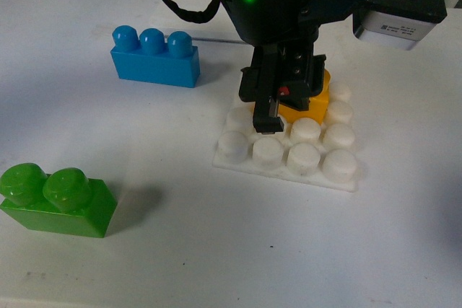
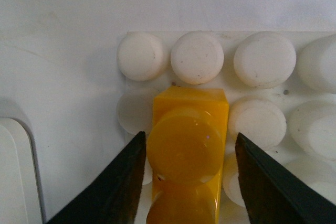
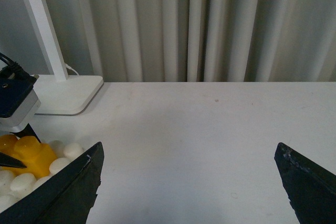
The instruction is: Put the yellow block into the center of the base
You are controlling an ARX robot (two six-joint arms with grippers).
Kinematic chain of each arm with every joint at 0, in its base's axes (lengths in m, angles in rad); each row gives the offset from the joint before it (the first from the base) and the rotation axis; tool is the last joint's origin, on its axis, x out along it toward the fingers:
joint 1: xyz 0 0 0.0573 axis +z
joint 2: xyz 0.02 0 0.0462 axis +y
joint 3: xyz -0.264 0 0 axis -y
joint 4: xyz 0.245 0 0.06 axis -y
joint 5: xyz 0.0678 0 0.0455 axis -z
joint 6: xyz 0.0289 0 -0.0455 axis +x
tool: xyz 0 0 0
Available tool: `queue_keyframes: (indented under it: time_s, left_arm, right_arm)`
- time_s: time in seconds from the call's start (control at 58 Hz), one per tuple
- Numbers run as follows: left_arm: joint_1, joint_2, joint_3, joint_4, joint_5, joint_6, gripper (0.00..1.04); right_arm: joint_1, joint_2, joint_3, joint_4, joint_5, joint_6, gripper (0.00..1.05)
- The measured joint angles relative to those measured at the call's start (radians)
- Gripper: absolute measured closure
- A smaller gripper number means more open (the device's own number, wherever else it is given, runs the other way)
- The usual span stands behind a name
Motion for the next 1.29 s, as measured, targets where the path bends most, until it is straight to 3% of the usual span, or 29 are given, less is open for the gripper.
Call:
queue_keyframes:
  time_s: [0.259, 0.466, 0.621, 0.879, 1.0, 1.155, 1.293]
  left_arm:
    - [0.042, -0.191, -0.099, 0.048, 0.027, 0.002, 0.05]
    - [0.092, -0.375, -0.292, 0.226, 0.048, -0.029, 0.06]
    - [0.165, -0.558, -0.512, 0.420, 0.164, -0.185, 0.06]
    - [0.322, -0.914, -0.889, 0.742, 0.114, -0.521, 0.06]
    - [0.388, -1.152, -1.080, 0.753, 0.029, -0.712, 0.06]
    - [0.526, -1.466, -1.228, 0.618, -0.135, -0.941, 0.06]
    - [0.572, -1.573, -1.266, 0.582, -0.142, -1.073, 0.06]
  right_arm:
    - [0.000, 0.000, 0.000, 0.000, 0.000, 0.000, 0.09]
    - [0.000, 0.000, 0.000, 0.000, 0.000, 0.000, 0.09]
    - [0.000, 0.000, 0.000, 0.000, 0.000, 0.000, 0.09]
    - [0.000, 0.000, 0.000, 0.000, 0.000, 0.000, 0.09]
    - [0.000, 0.000, 0.000, 0.000, 0.000, 0.000, 0.09]
    - [0.000, 0.000, 0.000, 0.000, 0.000, 0.000, 0.09]
    - [0.000, 0.000, 0.000, 0.000, 0.000, 0.000, 0.09]
